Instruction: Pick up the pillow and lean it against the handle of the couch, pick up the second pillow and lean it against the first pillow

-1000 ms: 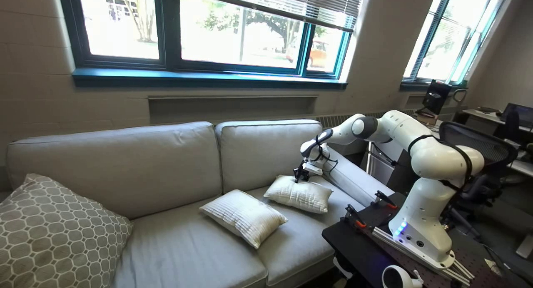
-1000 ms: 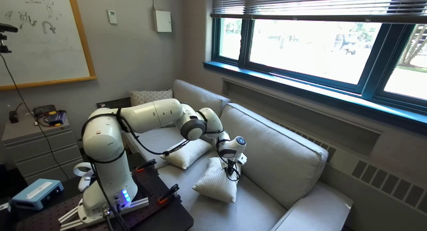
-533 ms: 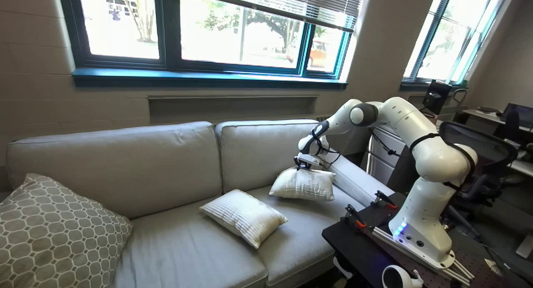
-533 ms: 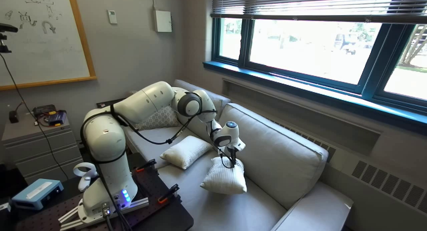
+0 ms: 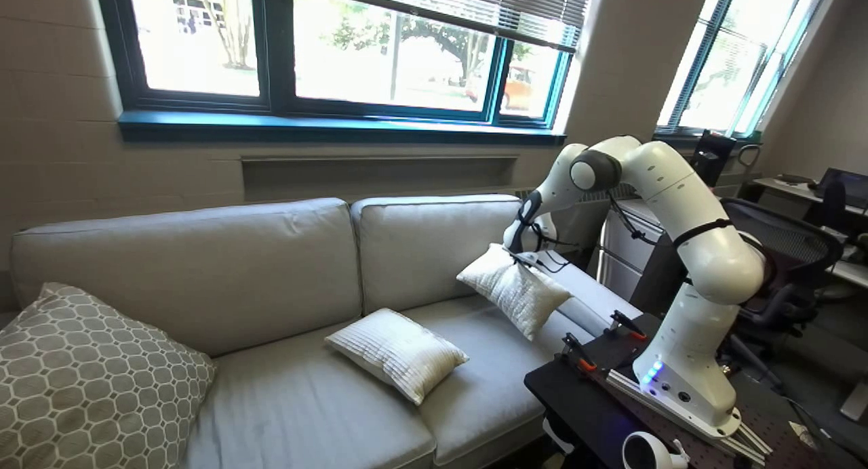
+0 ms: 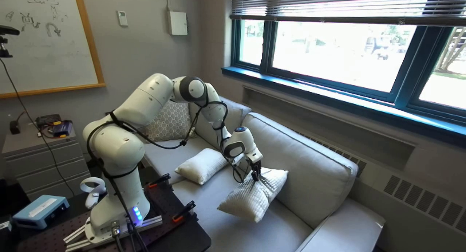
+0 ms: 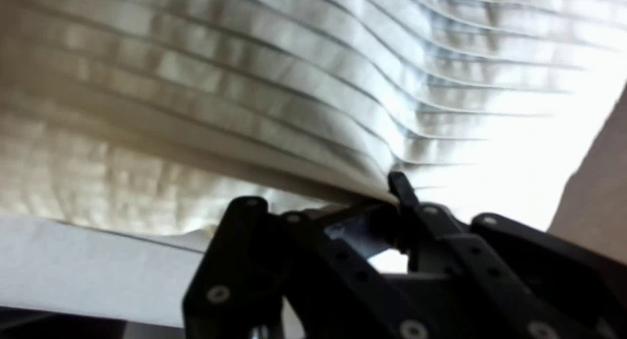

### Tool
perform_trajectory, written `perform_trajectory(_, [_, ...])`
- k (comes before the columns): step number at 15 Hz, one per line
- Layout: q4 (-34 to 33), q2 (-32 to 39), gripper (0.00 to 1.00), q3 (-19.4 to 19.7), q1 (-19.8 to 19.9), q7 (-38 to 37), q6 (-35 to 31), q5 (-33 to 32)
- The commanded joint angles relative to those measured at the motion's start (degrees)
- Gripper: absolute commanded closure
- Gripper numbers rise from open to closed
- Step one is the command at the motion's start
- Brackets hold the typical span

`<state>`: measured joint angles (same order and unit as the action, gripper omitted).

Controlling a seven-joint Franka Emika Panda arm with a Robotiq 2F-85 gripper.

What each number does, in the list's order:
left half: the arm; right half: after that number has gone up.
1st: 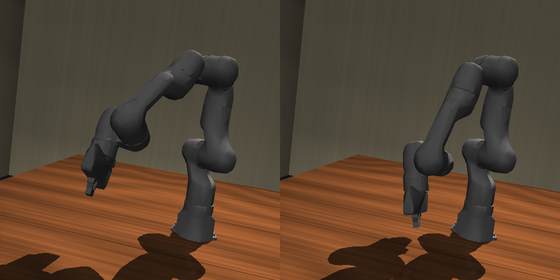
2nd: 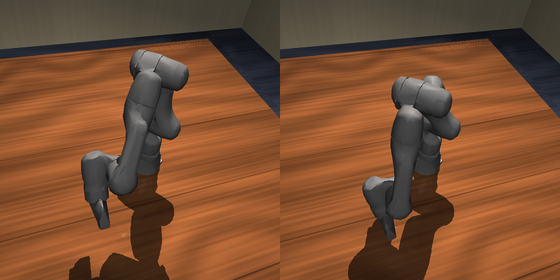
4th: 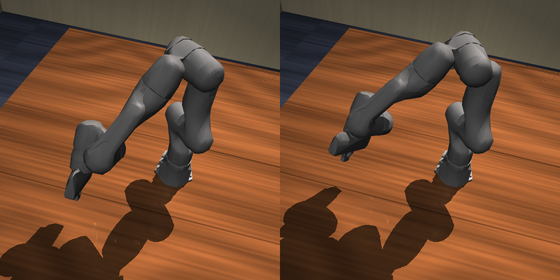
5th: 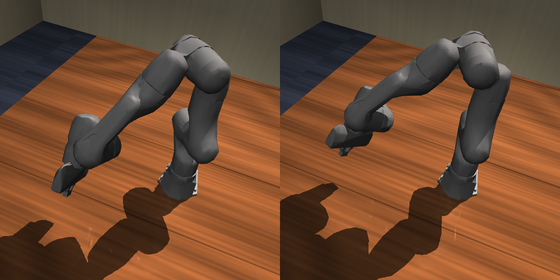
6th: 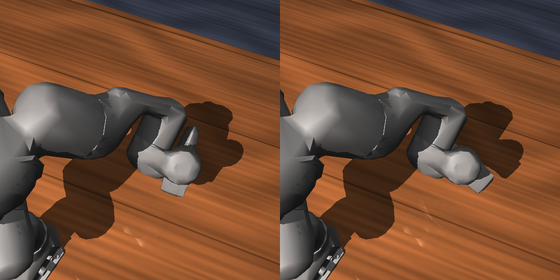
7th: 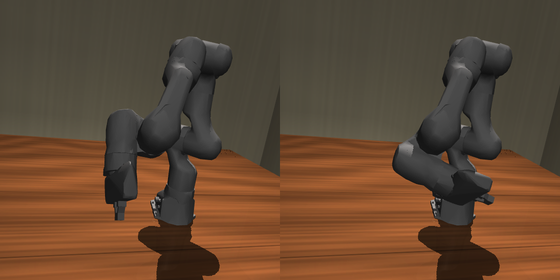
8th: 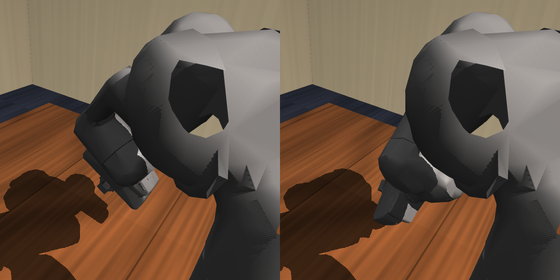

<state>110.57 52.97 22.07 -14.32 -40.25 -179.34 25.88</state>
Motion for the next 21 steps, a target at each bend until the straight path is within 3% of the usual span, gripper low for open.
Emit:
perform_trajectory(1, [12.5,-4.4,0.98,8.6,-8.4,-7.6,-4.4,4.0])
perform_trajectory(7, [19.8,2.5,0.98,26.5,-26.9,-23.0,0.5,11.3])
perform_trajectory(13, [25.1,9.8,0.98,43.2,-45.2,-45.2,16.5,7.2])
perform_trajectory(16, [25.7,11.6,0.98,47.8,-49.0,-54.8,24.9,2.7])
perform_trajectory(18, [24.7,5.6,0.98,45.8,-46.8,-51.7,24.1,-1.4])
perform_trajectory(19, [24.0,2.3,0.72,43.6,-45.5,-49.5,21.0,-1.8])
perform_trajectory(20, [23.2,2.3,0.72,42.1,-45.5,-50.1,19.3,-2.3])
perform_trajectory(21, [24.4,6.3,0.69,44.1,-46.5,-54.0,20.9,-3.7])
